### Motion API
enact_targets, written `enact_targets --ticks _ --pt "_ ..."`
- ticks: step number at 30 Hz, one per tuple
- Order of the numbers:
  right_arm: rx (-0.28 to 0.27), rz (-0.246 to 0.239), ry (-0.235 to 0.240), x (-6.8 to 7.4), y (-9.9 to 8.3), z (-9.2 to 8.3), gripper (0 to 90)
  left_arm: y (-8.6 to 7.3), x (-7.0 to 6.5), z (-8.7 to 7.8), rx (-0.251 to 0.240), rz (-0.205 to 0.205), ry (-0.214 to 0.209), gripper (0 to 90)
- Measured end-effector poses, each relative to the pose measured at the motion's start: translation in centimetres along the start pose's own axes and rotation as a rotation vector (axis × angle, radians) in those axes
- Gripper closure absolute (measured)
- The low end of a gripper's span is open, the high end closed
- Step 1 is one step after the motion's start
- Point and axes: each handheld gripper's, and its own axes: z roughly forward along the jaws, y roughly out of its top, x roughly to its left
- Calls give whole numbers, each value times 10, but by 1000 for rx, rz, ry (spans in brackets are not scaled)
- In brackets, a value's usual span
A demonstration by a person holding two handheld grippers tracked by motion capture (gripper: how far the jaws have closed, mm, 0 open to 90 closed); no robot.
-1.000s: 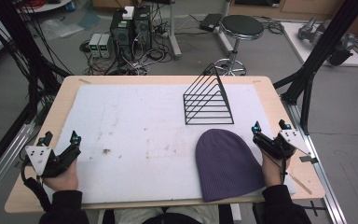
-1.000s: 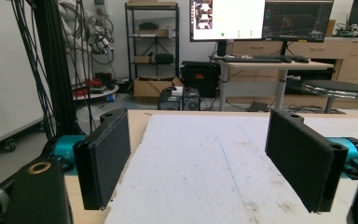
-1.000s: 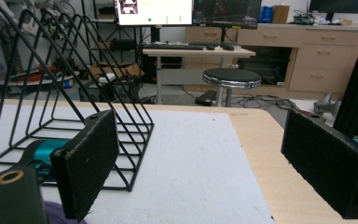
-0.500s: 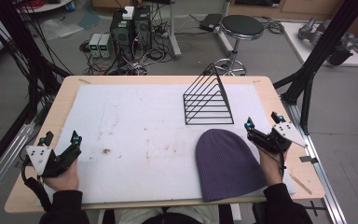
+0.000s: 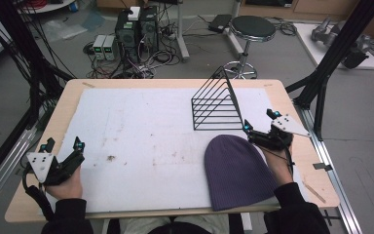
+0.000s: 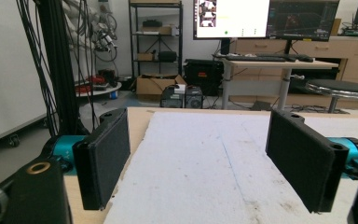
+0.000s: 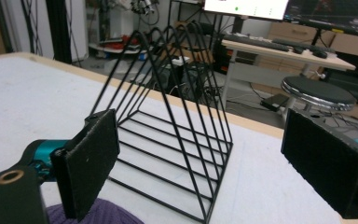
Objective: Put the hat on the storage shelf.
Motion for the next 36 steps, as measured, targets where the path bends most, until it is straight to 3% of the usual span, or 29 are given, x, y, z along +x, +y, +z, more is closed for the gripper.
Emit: enact_targets --ticks 4,8,14,18,21,24,25,36 --pt "12 -37 19 5 6 7 106 0 0 0 0 0 -4 222" --pt "30 -25 33 5 8 11 106 0 0 0 0 -1 -5 222" --pt "117 -22 77 0 8 19 106 0 0 0 0 -3 -9 223" --pt "189 -62 99 -2 10 25 106 0 0 0 1 -4 -10 223" --pt "213 -87 119 -2 11 28 106 0 0 0 1 -6 -12 223" --pt "241 -108 147 -2 10 31 106 0 0 1 0 -5 -11 222" --pt "279 -125 174 0 9 35 106 0 0 1 1 -4 -12 223" --pt "410 -171 272 7 1 50 106 0 -1 1 -3 -6 -19 226"
